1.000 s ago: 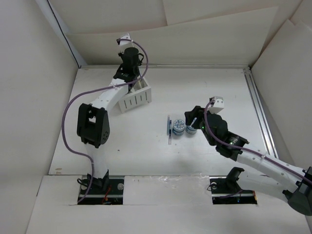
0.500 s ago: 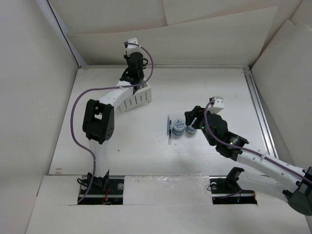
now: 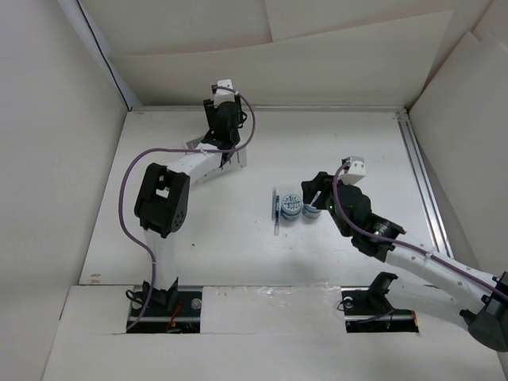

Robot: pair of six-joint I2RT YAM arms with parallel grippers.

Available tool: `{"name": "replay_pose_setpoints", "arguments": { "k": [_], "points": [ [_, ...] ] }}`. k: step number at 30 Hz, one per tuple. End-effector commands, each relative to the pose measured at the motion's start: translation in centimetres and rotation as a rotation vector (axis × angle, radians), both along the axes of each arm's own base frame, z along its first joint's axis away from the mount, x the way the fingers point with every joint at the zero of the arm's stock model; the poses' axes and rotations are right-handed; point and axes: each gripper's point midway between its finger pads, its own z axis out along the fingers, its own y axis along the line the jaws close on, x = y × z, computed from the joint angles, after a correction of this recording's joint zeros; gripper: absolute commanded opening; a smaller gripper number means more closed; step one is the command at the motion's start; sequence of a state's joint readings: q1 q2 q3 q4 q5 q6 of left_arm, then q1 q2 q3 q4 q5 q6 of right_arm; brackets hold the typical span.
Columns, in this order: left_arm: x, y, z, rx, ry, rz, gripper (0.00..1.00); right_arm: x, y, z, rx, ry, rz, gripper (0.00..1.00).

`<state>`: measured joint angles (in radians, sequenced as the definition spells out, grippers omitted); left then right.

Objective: Sort the stationery into containers
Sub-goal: Place the stationery into the container

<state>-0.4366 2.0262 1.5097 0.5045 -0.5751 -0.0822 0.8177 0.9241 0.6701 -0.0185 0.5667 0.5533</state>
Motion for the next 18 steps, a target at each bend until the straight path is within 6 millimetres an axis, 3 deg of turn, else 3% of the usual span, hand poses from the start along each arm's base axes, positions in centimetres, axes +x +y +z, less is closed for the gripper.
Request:
{"name": "replay_pose_setpoints", "arguments": {
  "k": [1, 4, 6, 7, 8, 10, 11, 12, 14, 15, 18],
  "points": [
    [-2.2, 0.4, 10.5, -0.133, -0.201, -0.02, 0.57, 0.2, 0.0, 1.3, 0.031, -0.034, -0.001, 0.66],
    [-3.8, 0.1, 13.9, -0.19, -0.234, -0.075, 0.54, 0.3, 0.1, 1.0, 0.024, -0.028, -0.001, 0.66],
    [-4.8, -0.6, 14.9, -0.249, -0.222, -0.123, 0.41, 0.3, 0.1, 1.0, 0.024, -0.028, -0.001, 0.66],
    [-5.8, -0.7, 16.3, -0.281, -0.235, -0.151, 0.37, 0.2, 0.0, 1.3, 0.03, -0.034, -0.001, 0.66],
    [-6.3, -1.1, 14.8, -0.291, -0.18, -0.177, 0.32, 0.2, 0.0, 1.3, 0.031, -0.034, -0.001, 0.66],
    [-7.7, -3.3, 13.7, -0.374, -0.121, -0.271, 0.17, 0.1, -0.2, 1.3, 0.033, -0.036, -0.001, 0.64],
    [-9.1, -4.7, 13.7, -0.393, -0.109, -0.322, 0.17, 0.0, -0.2, 1.5, 0.039, -0.042, -0.001, 0.59],
    [-10.1, -6.3, 10.6, -0.379, -0.028, -0.386, 0.16, 0.0, -0.2, 1.5, 0.039, -0.042, -0.001, 0.53],
    [-11.7, -8.5, 8.1, -0.377, 0.062, -0.437, 0.13, 0.0, -0.2, 1.5, 0.039, -0.042, -0.001, 0.31],
    [-13.2, -10.2, 5.0, -0.351, 0.159, -0.477, 0.11, 0.0, -0.2, 1.5, 0.039, -0.042, -0.001, 0.18],
    [-16.4, -13.3, -0.2, -0.36, 0.314, -0.565, 0.1, 0.1, -0.1, 1.2, 0.032, -0.035, -0.001, 0.07]
  ]
}}
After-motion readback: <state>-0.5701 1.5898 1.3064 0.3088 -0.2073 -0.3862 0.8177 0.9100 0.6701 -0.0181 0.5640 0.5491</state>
